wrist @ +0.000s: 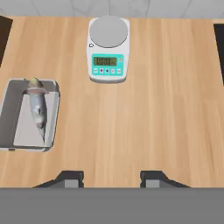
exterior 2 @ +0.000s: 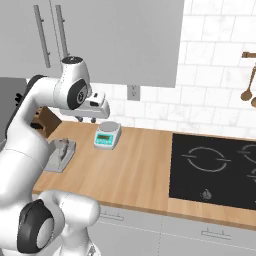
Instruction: Take the meat container that has the fish and place it on the second highest rack of the freezer. Then take the vegetable container that has the squash and lime and place it on the highest rack of the freezer.
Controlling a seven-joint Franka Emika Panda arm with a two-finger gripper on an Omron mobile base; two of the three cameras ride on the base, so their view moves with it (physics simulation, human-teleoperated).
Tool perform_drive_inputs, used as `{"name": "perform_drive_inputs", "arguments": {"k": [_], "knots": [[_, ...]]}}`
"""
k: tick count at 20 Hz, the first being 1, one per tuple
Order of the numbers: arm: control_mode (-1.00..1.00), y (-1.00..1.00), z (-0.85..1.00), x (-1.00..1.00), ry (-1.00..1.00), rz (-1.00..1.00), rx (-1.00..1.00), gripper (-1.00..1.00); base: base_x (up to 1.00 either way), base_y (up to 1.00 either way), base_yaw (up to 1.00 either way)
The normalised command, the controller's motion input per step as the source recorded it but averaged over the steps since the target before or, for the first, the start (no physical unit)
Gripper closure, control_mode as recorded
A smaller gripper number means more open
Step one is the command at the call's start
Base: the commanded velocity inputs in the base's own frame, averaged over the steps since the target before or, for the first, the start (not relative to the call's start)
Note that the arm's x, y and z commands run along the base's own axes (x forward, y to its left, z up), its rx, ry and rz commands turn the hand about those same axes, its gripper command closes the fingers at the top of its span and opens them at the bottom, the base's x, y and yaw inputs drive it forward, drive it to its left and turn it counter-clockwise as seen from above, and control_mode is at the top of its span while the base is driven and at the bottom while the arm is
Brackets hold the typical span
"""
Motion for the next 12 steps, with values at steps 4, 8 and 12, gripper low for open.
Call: {"name": "perform_drive_inputs", "arguments": {"k": [4, 8, 12], "knots": [[-1.00, 0.04, -0.03, -0.32, -0.03, 0.11, -0.01, -1.00, 0.00, 0.00, 0.00], [-1.00, 0.33, -0.12, -0.94, -0.06, 0.51, -0.09, -1.00, 0.00, 0.00, 0.00], [-1.00, 0.79, -0.37, -0.80, 0.01, 0.61, -0.16, -1.00, 0.00, 0.00, 0.00]]}}
